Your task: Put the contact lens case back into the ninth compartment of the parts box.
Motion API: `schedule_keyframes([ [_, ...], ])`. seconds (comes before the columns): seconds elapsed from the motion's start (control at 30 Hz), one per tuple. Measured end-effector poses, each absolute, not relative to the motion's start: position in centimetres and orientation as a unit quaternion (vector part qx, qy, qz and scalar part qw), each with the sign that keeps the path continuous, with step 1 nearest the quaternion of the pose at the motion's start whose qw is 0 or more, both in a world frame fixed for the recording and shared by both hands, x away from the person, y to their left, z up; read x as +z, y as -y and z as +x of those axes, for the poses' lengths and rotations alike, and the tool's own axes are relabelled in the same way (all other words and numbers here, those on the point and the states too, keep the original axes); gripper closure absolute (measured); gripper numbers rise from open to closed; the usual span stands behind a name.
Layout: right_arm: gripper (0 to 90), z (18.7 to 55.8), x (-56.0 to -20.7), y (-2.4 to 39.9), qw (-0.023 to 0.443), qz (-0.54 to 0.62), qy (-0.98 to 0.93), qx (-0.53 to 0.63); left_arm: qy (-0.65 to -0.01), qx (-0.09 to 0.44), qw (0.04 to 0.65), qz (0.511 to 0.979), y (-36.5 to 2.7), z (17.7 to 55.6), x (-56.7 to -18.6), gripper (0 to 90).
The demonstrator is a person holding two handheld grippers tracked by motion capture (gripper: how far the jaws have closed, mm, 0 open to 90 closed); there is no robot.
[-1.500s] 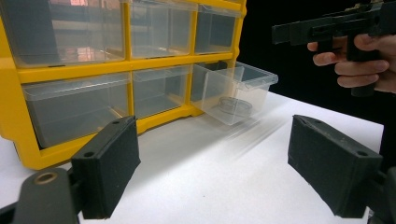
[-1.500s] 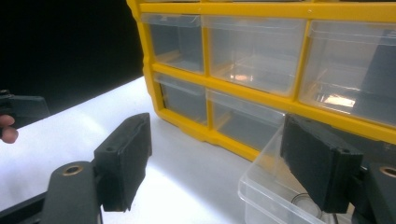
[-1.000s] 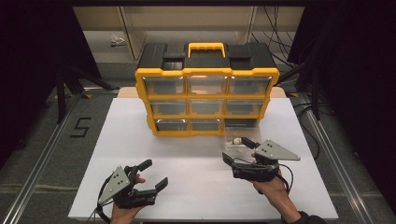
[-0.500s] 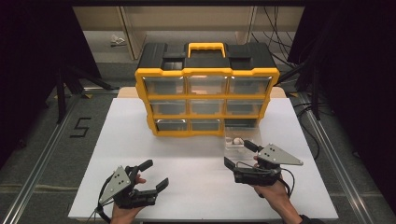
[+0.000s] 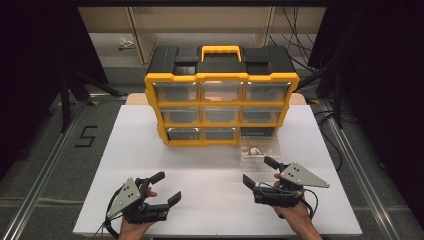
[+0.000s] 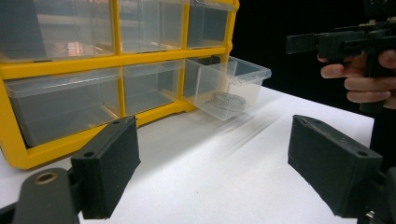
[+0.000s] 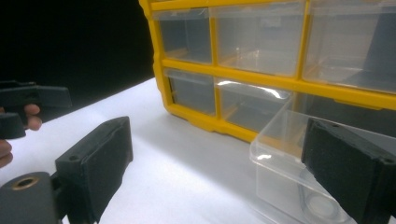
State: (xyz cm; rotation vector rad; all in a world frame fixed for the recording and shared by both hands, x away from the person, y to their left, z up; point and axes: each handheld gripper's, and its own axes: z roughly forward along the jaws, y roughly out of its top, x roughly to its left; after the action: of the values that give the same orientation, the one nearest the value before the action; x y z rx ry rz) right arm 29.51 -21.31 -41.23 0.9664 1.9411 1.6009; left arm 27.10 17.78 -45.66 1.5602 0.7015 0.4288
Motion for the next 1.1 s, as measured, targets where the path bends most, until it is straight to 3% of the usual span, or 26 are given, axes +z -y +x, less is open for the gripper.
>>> schedule_keyframes([
  [1.1, 8.9, 27.0, -43.2, 23.1, 0.225, 0.356, -0.694, 0.584, -0.306, 0.184, 0.632, 0.688, -17.7, 27.1, -45.7, 16.2],
])
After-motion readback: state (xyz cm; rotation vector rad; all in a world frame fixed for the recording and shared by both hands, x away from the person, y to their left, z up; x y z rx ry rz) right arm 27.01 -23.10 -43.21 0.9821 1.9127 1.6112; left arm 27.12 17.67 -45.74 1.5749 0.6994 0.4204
